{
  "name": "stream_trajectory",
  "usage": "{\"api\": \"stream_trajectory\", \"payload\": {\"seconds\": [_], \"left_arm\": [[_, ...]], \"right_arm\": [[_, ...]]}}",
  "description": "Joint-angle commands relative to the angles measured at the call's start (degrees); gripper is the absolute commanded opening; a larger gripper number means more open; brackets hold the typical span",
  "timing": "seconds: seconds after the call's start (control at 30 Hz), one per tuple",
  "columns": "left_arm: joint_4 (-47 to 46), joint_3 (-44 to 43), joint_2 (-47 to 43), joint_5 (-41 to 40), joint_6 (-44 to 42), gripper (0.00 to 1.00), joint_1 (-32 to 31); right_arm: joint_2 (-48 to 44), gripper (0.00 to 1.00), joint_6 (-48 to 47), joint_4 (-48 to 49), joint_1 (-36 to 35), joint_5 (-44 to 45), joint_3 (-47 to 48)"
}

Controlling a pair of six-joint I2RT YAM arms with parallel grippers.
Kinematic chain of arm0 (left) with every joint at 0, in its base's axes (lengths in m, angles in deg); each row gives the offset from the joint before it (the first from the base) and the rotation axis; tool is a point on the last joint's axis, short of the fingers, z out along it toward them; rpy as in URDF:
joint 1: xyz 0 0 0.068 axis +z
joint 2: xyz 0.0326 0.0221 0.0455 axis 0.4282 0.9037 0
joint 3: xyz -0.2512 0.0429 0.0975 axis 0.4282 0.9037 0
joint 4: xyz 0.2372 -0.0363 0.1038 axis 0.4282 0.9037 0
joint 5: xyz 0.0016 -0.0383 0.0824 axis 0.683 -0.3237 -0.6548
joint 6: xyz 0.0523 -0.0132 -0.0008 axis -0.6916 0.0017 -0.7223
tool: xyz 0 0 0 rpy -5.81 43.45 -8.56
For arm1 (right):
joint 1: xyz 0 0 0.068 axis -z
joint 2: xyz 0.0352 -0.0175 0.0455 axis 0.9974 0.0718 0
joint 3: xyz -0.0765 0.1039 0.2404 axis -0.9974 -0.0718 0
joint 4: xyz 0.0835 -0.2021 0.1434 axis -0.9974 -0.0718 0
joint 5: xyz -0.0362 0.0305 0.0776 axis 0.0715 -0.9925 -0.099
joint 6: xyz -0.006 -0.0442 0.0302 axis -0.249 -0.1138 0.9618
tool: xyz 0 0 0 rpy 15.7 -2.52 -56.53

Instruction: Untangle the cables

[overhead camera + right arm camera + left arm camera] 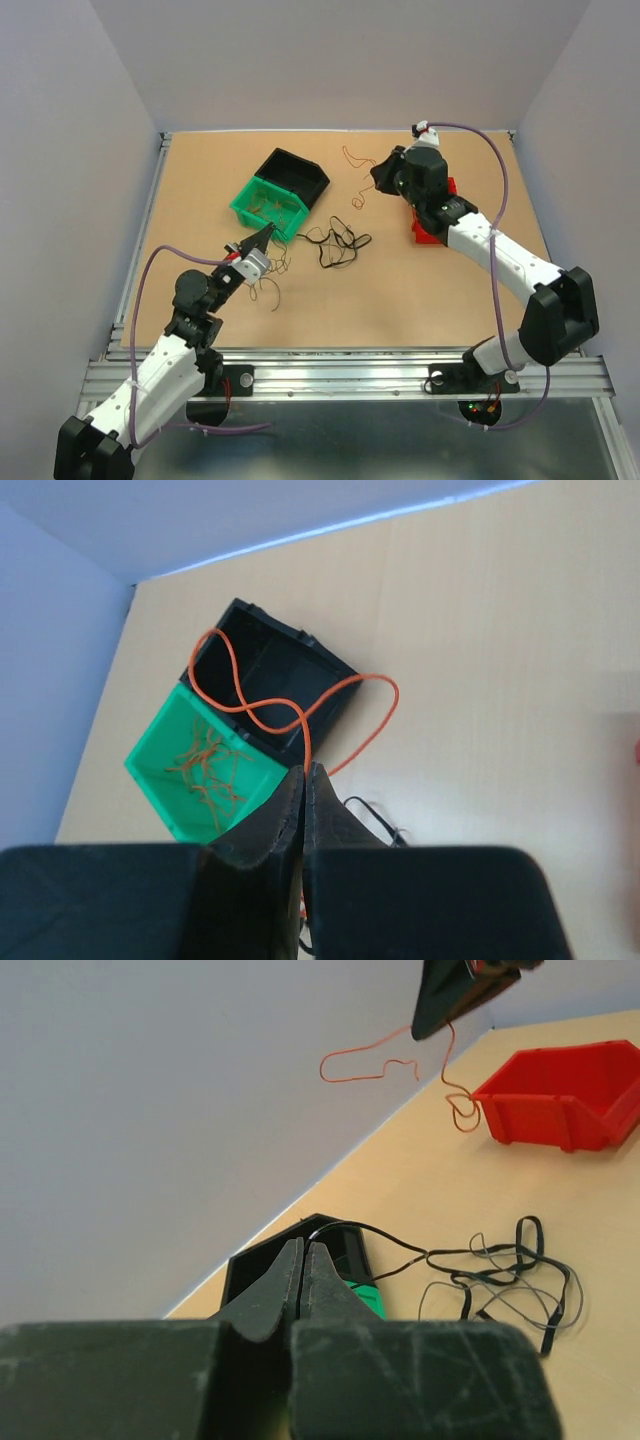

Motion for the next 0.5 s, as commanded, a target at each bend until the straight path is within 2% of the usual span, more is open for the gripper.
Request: {"api": "stream_trajectory", "payload": {"seconds": [0.0, 0.07, 0.17, 0.2, 0.33, 0.47], "left_arm": [[-1.7, -2.9, -0.5, -2.6, -0.6, 0.00, 0.1], [-2.5, -2.8, -1.8, -8.6, 0.0, 0.00, 0.1], [-6.3, -1.7, -4.4, -16.1, 1.3, 0.00, 0.1], [-7.5, -0.9, -5.3, -21.2, 1.5, 0.00, 0.1], [-8.8, -1.7, -4.9, -28.2, 2.1, 0.00, 0.2], [-8.9, -2.4, -3.9, -30.5, 2.3, 0.00, 0.3]], "right_arm": [[-0.5, 0.01, -4.7, 2.9, -0.4, -7.8, 6.6], [1.4, 0.01, -6.9, 3.1, -0.9, -13.9, 8.5], [5.0, 0.01, -10.1, 3.0, -3.3, -17.0, 12.1], [6.2, 0.00, -10.9, 2.6, -4.2, -17.4, 13.0], [13.0, 0.01, -13.6, -0.2, -7.1, -22.5, 20.1], [22.1, 0.01, -17.5, -8.3, -9.6, -25.0, 30.1]]}}
